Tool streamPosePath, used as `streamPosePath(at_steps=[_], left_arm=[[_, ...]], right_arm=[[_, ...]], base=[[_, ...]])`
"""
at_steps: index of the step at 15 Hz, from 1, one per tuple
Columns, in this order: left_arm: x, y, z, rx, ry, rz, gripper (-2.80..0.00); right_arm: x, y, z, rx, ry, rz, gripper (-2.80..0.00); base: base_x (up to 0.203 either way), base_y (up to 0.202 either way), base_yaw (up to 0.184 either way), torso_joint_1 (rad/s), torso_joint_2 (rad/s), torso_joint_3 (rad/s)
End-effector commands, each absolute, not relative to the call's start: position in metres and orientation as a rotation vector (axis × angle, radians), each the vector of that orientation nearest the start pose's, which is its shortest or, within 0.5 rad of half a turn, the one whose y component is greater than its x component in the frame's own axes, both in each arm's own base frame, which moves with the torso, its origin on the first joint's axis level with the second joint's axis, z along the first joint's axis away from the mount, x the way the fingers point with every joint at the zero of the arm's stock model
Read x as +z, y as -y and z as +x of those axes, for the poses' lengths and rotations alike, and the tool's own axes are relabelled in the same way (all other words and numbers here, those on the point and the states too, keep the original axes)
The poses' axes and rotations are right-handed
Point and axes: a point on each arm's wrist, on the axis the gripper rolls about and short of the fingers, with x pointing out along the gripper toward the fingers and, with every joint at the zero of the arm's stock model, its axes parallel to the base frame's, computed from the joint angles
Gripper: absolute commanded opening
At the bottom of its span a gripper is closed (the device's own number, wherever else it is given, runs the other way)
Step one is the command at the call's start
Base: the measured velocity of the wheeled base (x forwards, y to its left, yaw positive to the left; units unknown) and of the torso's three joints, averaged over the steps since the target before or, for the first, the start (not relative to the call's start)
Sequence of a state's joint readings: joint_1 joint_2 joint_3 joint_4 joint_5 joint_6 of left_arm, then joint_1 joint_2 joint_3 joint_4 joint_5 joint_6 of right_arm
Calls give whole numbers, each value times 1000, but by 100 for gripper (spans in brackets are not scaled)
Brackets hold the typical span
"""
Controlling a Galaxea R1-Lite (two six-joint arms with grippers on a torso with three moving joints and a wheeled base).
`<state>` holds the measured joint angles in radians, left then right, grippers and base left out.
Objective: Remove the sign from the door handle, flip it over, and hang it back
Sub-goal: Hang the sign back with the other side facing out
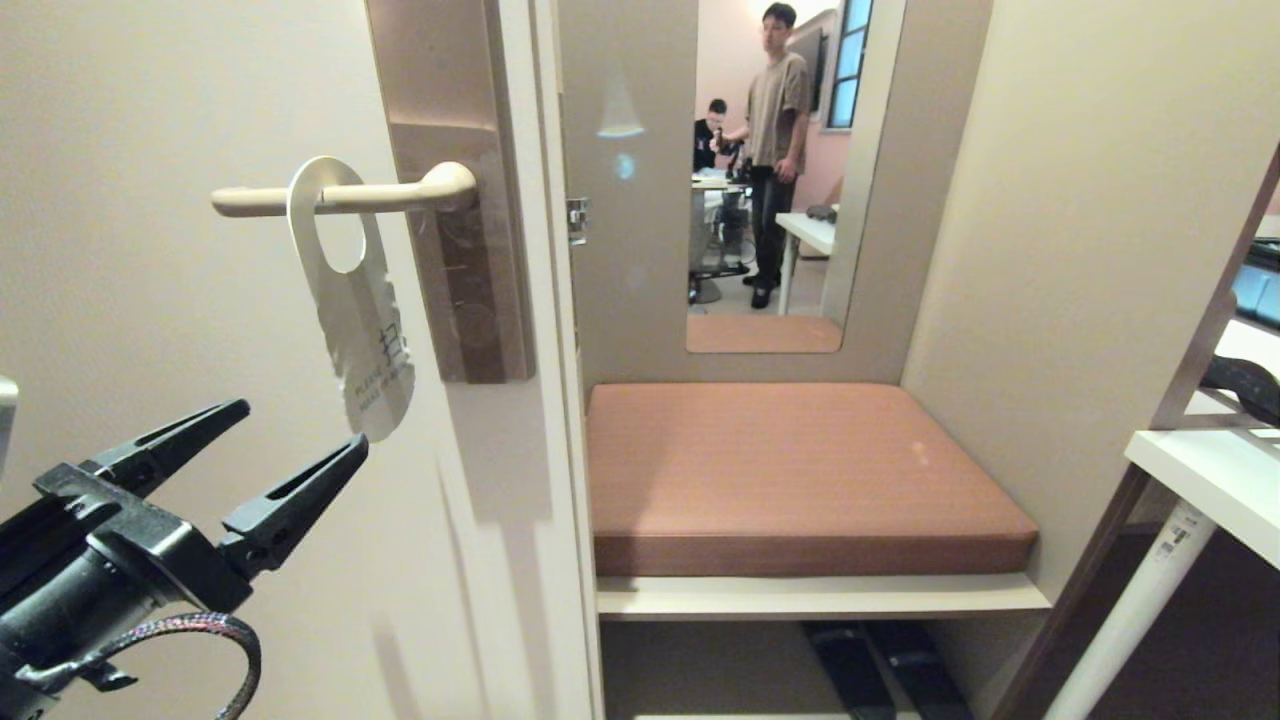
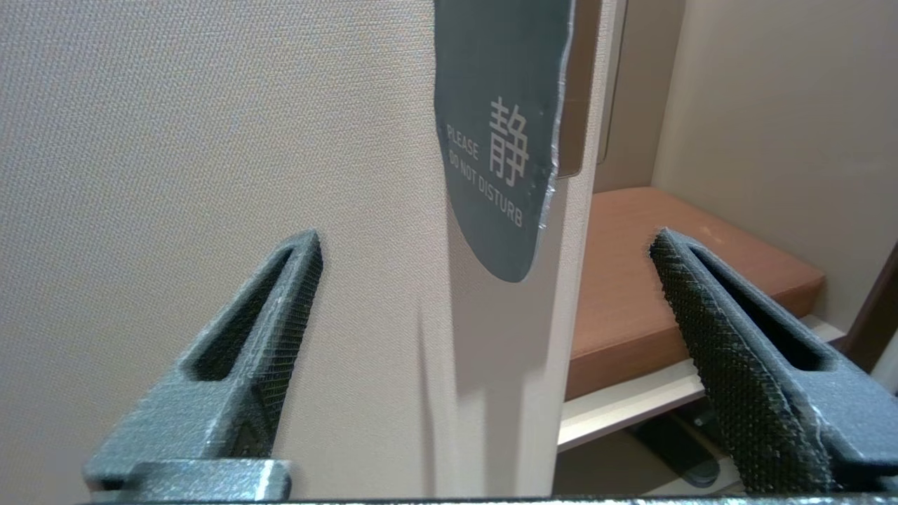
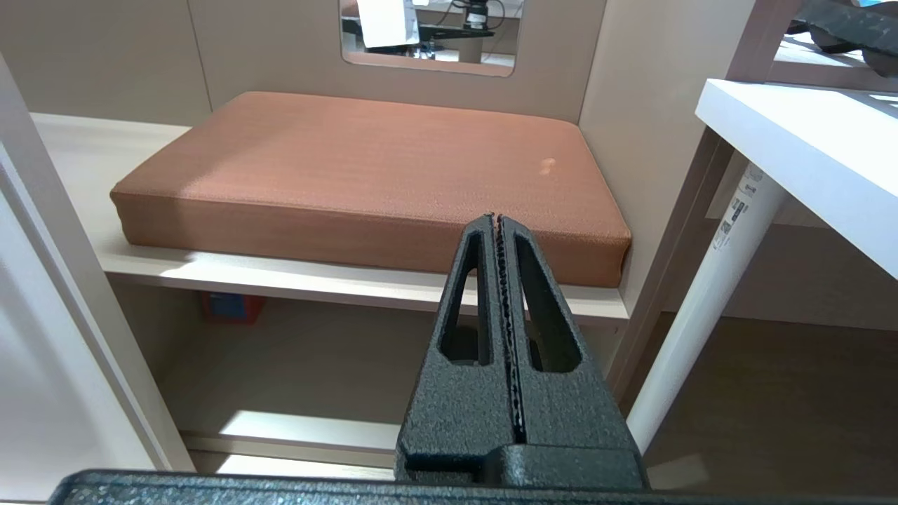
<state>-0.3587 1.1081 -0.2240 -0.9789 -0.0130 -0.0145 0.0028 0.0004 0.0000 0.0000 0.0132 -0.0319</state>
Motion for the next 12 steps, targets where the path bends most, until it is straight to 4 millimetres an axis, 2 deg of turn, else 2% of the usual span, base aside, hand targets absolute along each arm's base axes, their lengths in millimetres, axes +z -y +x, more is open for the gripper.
streamPosePath(at_steps=[1, 8, 12], left_arm=[[191, 48, 126, -373, 101, -31, -280], [192, 50, 136, -367, 81, -28, -280], [207, 53, 168, -324, 95, -26, -280]], right_arm=[[75, 0, -23, 17, 0, -33, -280], [75, 0, -23, 17, 0, -33, -280], [75, 0, -23, 17, 0, -32, -280]], base=[[0, 0, 0, 0, 0, 0], [0, 0, 0, 0, 0, 0], [0, 0, 0, 0, 0, 0]])
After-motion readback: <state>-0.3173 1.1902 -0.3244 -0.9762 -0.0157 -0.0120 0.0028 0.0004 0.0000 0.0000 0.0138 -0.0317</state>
